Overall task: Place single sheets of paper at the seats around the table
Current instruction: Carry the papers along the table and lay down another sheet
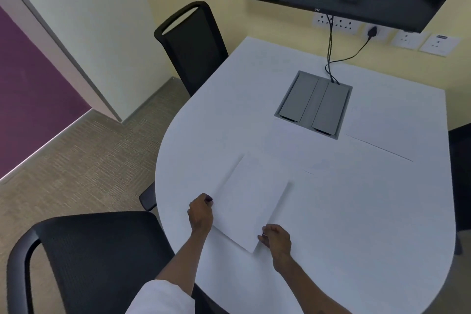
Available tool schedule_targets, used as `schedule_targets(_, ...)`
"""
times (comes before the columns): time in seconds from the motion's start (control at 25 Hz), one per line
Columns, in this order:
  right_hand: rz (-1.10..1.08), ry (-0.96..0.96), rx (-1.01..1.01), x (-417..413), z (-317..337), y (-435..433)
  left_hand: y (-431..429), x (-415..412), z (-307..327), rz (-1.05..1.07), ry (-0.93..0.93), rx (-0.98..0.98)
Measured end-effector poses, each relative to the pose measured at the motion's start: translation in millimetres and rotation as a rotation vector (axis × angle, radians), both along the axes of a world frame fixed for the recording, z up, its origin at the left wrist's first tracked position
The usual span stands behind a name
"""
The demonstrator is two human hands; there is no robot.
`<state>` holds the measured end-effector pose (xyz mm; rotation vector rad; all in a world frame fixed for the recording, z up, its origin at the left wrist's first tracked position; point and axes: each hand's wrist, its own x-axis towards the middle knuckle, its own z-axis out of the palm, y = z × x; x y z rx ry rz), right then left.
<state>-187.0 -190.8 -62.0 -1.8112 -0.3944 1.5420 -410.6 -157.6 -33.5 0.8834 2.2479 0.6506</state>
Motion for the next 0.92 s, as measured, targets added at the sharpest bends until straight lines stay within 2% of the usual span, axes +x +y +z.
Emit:
schedule_targets(0.24,-0.112,0.086,-0.079,-19,-17,8,28,-18,-17,-0.073,0.025,-0.070)
schedule_targets(0.4,-0.145,0.069,-0.113,-26,-26,11,41,-20,-29,-0.111,0.061,-0.094)
schedule_targets(0.92,-0.082,-0.153,-0.192,-34,-37,8,52,-20,-48,-0.072,0.065,-0.154)
